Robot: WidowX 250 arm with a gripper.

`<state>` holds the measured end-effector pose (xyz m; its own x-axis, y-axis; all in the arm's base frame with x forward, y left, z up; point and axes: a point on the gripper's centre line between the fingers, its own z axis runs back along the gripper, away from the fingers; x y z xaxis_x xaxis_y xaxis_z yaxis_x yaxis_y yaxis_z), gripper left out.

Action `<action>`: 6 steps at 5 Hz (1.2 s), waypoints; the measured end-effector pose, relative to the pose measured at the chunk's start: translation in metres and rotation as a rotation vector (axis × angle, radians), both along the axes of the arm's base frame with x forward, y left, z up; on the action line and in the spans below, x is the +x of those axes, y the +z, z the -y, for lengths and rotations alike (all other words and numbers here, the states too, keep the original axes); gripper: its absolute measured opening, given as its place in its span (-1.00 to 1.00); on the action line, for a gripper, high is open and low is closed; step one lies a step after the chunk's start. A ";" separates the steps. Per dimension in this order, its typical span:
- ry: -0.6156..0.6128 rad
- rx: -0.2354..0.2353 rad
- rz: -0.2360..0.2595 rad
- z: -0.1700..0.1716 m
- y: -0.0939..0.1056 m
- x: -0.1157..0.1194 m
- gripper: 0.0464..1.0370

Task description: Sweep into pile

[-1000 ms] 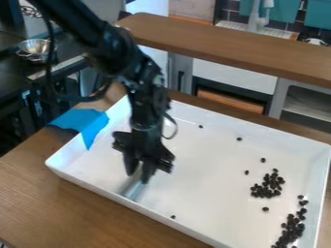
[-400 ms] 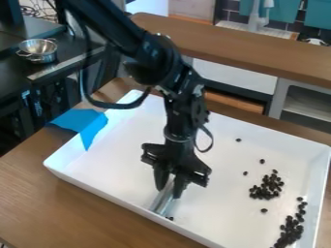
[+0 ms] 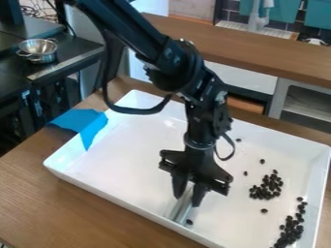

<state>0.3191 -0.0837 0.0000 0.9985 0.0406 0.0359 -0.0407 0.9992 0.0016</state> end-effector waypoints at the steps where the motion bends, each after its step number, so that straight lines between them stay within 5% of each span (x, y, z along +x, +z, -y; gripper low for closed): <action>1: -0.024 -0.012 0.006 0.026 0.000 0.000 -0.39; 4: -0.054 -0.048 0.013 0.085 0.003 -0.005 -0.39; 5: -0.066 -0.076 0.024 0.087 0.016 -0.010 -0.39; 6: -0.062 -0.158 0.063 0.066 0.057 -0.008 -0.39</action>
